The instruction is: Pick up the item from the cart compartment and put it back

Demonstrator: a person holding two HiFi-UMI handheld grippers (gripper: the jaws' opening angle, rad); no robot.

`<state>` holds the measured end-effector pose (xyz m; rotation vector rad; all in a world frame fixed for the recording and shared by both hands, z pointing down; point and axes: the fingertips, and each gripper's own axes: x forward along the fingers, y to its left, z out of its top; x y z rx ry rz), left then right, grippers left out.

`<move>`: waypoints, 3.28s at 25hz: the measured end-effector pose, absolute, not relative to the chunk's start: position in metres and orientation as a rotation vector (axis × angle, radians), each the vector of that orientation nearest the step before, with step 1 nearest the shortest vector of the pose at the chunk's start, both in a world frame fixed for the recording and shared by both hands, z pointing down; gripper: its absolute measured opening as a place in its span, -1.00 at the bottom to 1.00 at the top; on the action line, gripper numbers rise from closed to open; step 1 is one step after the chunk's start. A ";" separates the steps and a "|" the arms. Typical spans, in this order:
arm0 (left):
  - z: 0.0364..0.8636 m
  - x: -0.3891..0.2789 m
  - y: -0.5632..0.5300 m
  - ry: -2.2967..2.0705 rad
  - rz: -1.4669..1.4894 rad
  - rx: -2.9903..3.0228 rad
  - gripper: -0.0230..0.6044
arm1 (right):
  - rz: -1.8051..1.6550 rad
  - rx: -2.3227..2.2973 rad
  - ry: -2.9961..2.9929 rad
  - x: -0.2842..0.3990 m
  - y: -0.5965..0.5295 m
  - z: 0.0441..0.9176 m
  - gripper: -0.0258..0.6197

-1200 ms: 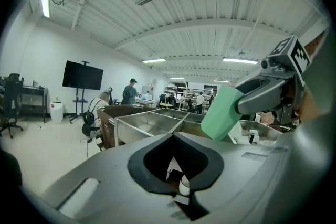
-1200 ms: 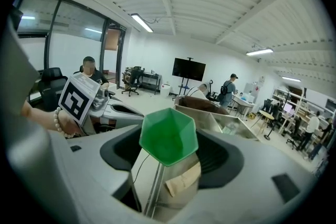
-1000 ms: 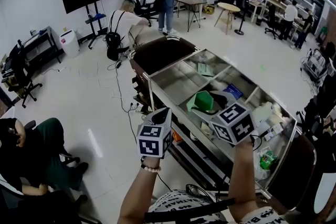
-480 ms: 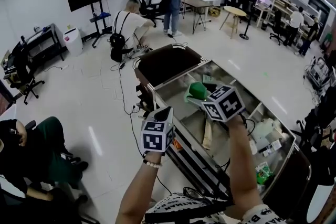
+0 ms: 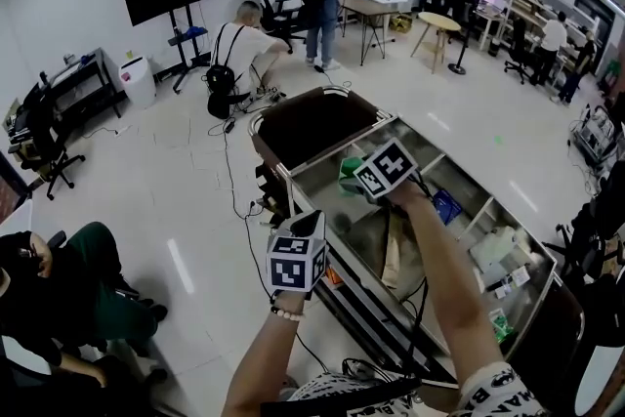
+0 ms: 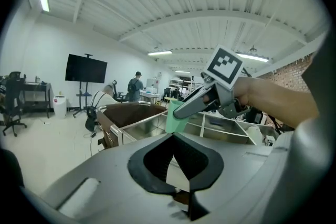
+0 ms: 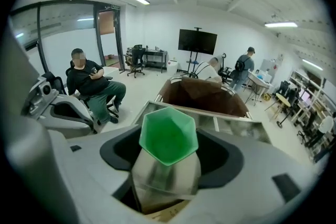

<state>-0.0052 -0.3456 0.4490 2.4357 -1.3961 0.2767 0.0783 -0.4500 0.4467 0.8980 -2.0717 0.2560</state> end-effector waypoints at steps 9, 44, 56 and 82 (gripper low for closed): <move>0.464 -0.017 -0.342 -1.405 0.288 2.393 -0.93 | 0.310 0.882 -1.994 0.074 -0.473 0.505 0.09; 0.440 -0.027 -0.334 -1.424 0.150 2.421 -0.93 | -0.066 1.478 -2.444 0.084 -0.386 0.315 -0.86; 0.424 -0.013 -0.295 -1.399 0.083 2.498 -0.93 | 0.014 1.522 -2.716 0.085 -0.274 0.323 -0.88; 0.460 -0.015 -0.191 -1.369 0.064 2.459 -0.93 | 0.160 1.446 -2.661 0.069 -0.157 0.417 -0.88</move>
